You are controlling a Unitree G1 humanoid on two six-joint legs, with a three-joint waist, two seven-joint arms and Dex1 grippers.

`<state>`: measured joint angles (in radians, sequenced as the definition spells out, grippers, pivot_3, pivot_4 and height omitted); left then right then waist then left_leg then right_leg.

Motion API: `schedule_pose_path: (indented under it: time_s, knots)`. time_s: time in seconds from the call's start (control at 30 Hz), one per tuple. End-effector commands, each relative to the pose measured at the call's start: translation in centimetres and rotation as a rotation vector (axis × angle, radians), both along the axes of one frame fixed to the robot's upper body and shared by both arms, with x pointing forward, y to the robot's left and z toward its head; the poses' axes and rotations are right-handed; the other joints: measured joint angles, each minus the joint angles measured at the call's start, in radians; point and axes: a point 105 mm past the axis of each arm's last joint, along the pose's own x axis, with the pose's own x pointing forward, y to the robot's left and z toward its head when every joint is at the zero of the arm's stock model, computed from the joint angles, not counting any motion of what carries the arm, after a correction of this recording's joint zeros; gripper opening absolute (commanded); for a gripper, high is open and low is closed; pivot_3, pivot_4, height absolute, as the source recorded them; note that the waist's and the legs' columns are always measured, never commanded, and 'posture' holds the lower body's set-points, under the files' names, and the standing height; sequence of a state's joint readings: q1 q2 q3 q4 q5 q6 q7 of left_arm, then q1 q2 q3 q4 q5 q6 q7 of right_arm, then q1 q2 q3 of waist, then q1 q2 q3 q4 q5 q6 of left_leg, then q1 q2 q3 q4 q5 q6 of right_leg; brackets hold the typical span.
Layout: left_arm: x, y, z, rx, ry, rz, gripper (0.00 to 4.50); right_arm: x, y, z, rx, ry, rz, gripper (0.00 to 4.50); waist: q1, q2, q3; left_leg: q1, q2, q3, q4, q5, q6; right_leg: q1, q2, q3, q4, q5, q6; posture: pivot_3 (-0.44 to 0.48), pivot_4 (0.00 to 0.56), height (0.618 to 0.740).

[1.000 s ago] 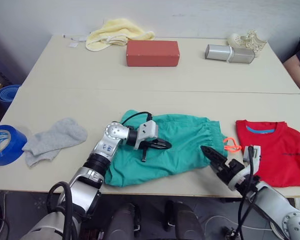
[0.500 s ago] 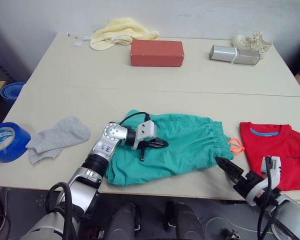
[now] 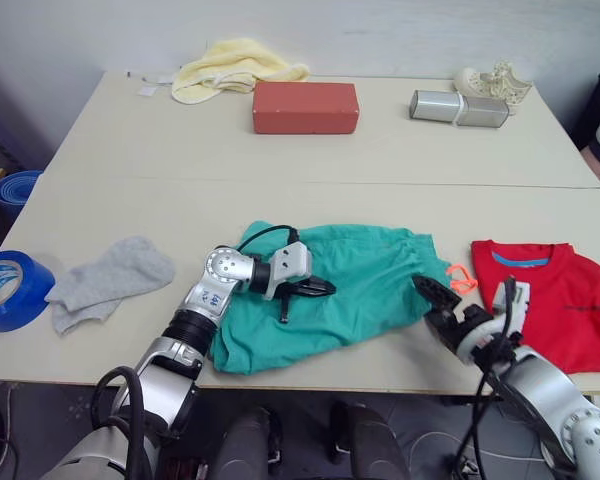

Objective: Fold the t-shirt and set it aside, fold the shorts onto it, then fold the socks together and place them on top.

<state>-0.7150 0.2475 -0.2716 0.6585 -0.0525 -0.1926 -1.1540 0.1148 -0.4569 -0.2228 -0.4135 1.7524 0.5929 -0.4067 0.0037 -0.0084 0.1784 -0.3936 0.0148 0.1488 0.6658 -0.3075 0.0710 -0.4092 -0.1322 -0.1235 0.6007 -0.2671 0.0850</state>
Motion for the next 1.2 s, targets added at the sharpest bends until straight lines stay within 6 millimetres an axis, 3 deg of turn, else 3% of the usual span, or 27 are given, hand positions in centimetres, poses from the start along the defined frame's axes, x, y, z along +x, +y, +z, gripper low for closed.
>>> schedule_pose_path:
  time_s: [0.03, 0.07, 0.17, 0.33, 0.53, 0.93, 1.07, 1.2]
  knots:
    - [0.2, 0.1, -0.3, 0.008, 0.006, 0.008, 0.07, 0.1, 1.6, -1.0, -0.002, 0.025, 0.064, 4.50, -0.003, 0.000, 0.000, 0.000, 0.000, 0.000, 0.000, 0.000, 0.000, 0.000, 0.000, 0.000, 0.000, 0.000, 0.000, 0.000, 0.150, 0.740]
    - [0.2, 0.1, -0.3, 0.008, 0.006, 0.010, 0.07, 0.1, 2.0, -1.1, -0.011, 0.022, 0.079, 4.50, -0.004, 0.000, 0.000, 0.000, 0.000, 0.000, -0.001, 0.000, 0.000, 0.000, 0.000, 0.000, 0.000, 0.000, 0.000, 0.000, 0.150, 0.740]
    - [0.2, 0.2, -0.4, 0.009, 0.008, 0.010, 0.00, 0.4, 2.5, -1.6, -0.069, 0.022, 0.103, 3.87, -0.007, 0.000, 0.000, 0.000, 0.000, 0.000, -0.001, 0.000, -0.001, 0.000, 0.000, 0.000, 0.000, 0.000, 0.000, 0.000, 0.150, 0.740]
    - [0.2, 0.5, -0.6, 0.011, 0.008, 0.015, 0.00, 1.7, 0.3, -2.4, -0.204, -0.027, -0.030, 2.08, -0.008, 0.000, 0.000, 0.000, 0.000, 0.000, -0.001, 0.000, -0.001, 0.000, 0.000, 0.000, 0.001, 0.000, 0.000, 0.000, 0.150, 0.740]
    - [0.8, 1.1, 0.0, -0.022, -0.004, 0.067, 0.00, 1.7, -1.7, -0.3, -0.277, -0.209, -0.132, 0.03, -0.005, 0.000, 0.000, 0.000, 0.000, 0.000, -0.001, 0.000, -0.001, 0.000, 0.000, 0.000, 0.000, 0.000, 0.000, 0.000, 0.150, 0.740]
    - [2.1, 0.8, 1.4, -0.166, 0.010, 0.249, 0.00, -0.1, -6.0, 2.6, -0.641, -0.414, -0.279, 0.03, 0.000, 0.001, 0.000, -0.004, 0.000, 0.000, -0.001, 0.003, -0.006, -0.004, 0.000, -0.001, 0.000, 0.000, 0.001, 0.000, 0.150, 0.740]
    - [1.9, -0.4, 1.4, -0.172, 0.026, 0.237, 0.00, -0.5, -5.6, 4.6, -0.821, -0.548, -0.238, 0.03, 0.000, 0.001, 0.000, -0.005, 0.000, 0.000, -0.001, 0.003, -0.006, -0.004, 0.000, -0.002, 0.000, 0.000, 0.001, 0.000, 0.150, 0.740]
    - [2.3, -1.2, 1.9, -0.181, 0.033, 0.256, 0.00, -0.6, -3.1, 7.9, -1.190, -0.777, -0.107, 0.03, -0.001, 0.002, 0.001, -0.005, -0.001, 0.000, 0.000, 0.003, -0.006, -0.005, 0.000, -0.002, 0.000, 0.000, 0.001, 0.000, 0.150, 0.740]
